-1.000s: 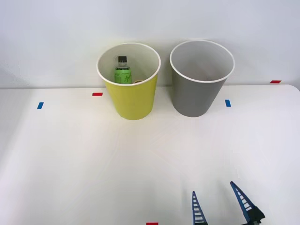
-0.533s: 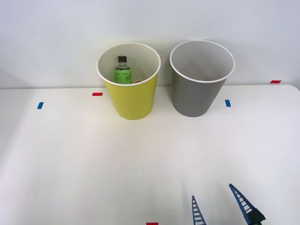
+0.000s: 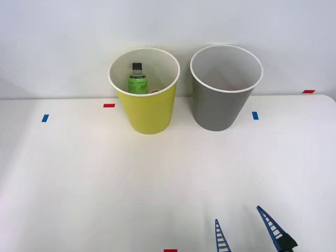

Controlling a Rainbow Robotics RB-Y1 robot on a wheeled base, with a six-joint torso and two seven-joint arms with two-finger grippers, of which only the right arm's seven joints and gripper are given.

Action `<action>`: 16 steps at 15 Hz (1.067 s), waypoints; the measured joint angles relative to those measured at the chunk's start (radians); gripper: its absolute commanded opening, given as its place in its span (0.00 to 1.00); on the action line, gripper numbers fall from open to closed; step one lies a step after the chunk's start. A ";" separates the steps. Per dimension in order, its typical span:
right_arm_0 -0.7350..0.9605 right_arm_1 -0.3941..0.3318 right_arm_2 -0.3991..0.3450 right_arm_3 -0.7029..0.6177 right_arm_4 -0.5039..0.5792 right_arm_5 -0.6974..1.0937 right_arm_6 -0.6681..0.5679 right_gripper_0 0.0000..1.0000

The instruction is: Put cans in the gray bin, plastic bottles in the light green bin

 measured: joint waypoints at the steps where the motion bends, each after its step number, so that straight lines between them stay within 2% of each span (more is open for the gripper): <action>1: 0.000 0.000 0.000 0.000 0.000 0.000 0.000 1.00; 16: 0.000 0.000 0.000 0.000 0.000 0.000 0.000 1.00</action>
